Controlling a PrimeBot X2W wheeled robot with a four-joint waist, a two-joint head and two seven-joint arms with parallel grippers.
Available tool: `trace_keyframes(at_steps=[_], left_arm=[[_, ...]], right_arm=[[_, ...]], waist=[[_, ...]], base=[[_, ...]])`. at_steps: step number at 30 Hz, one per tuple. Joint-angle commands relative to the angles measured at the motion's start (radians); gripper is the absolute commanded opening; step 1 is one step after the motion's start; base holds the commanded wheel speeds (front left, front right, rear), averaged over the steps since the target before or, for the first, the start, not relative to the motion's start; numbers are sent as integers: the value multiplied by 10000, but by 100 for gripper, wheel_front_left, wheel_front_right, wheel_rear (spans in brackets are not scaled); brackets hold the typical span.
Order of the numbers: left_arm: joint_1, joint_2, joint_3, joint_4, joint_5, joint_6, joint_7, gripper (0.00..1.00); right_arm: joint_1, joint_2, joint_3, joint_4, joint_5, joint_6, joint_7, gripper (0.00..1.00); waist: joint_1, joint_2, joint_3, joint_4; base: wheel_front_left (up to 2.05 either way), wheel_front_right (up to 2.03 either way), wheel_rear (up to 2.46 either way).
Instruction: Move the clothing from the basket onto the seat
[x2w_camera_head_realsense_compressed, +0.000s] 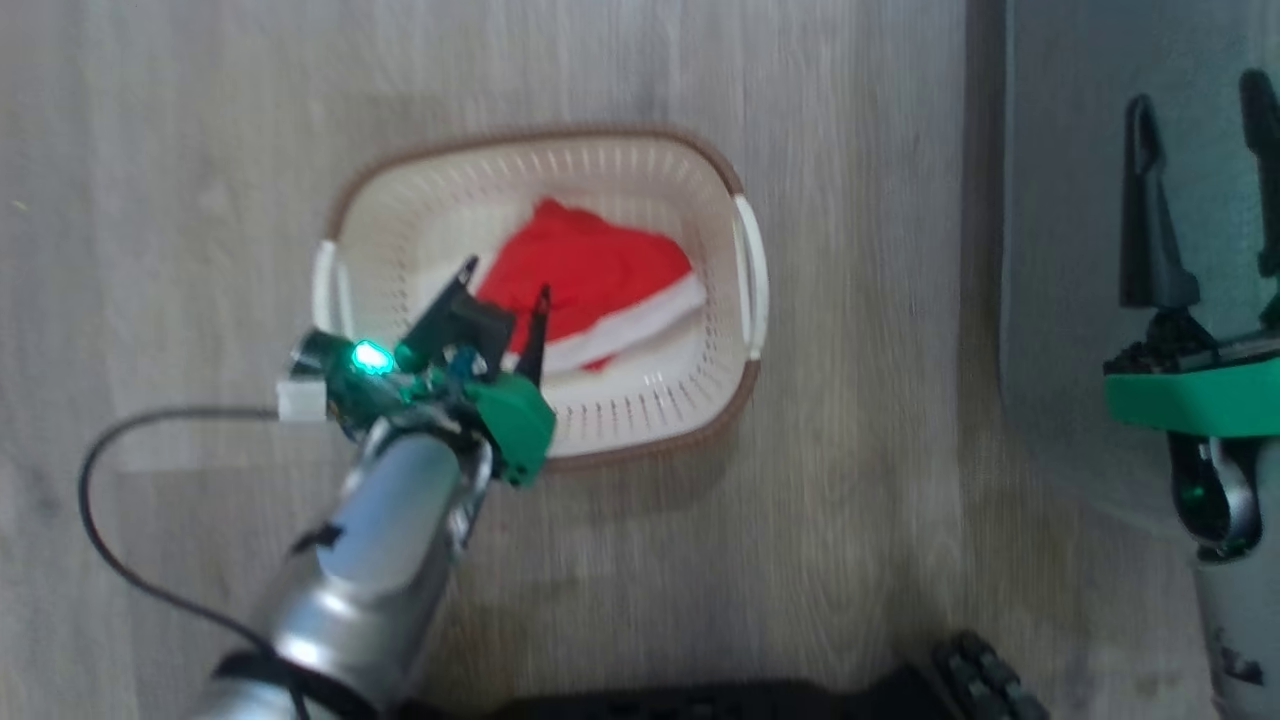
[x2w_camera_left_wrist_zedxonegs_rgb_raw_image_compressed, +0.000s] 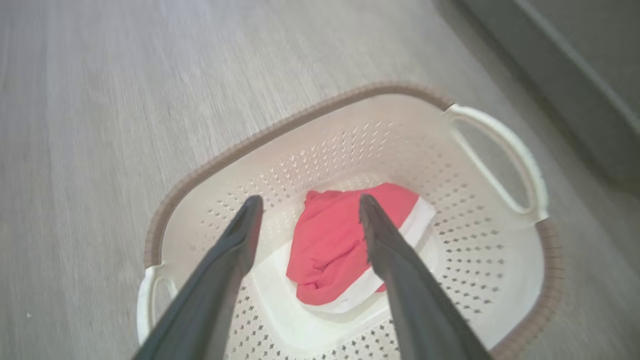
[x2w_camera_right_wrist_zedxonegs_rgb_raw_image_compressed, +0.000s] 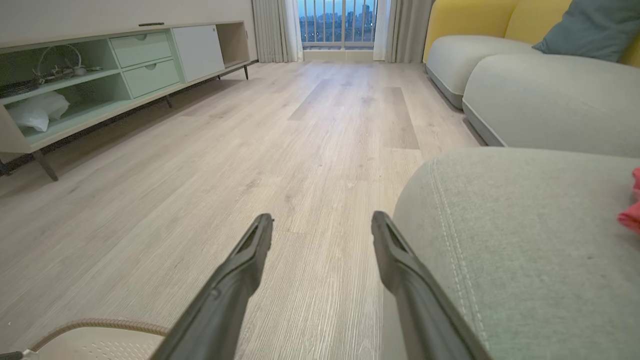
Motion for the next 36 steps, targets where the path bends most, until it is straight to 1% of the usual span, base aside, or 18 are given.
trace_keyframes(at_steps=[1,10,12,15,19,23,28,36], left_arm=[[-229,127,140,198,80,-74,-51,100],[-1940,142,33,2865,155,-432,-51,100],[-2354,182,-133,3478,335,-514,-51,100],[-2959,254,-451,4238,673,-494,-51,100],[-3545,286,-758,4620,915,-629,-51,100],[-4047,449,-1209,5039,1337,-548,86,100],[-4366,515,-1373,5226,1409,-474,648,100],[-4529,582,-1343,5285,1221,-370,1439,100]], right_arm=[[-8,-46,262,-437,-57,-2,-65,100],[-350,237,794,-1019,-177,-2,-65,100],[-381,246,919,-1149,-129,-2,-65,100],[-408,167,1035,-1205,-300,-2,-65,100],[-466,257,1047,-1306,-330,-2,-65,100],[-583,324,1102,-1298,-397,-2,-65,100],[-522,400,1224,-1275,-426,-2,-65,100],[-435,462,1304,-1296,-437,-2,-65,100]], waist=[[-4,0,1058,-554],[-4,0,2478,-1200],[-4,0,2808,-1281],[-4,0,3185,-1382],[-4,0,3618,-1502],[-4,0,3931,-1687],[-4,0,4035,-1865],[-4,0,4119,-2114]], base=[[0,0,0],[0,0,0],[0,0,0],[0,0,0],[0,0,0],[0,0,0],[0,0,0],[0,0,0]])
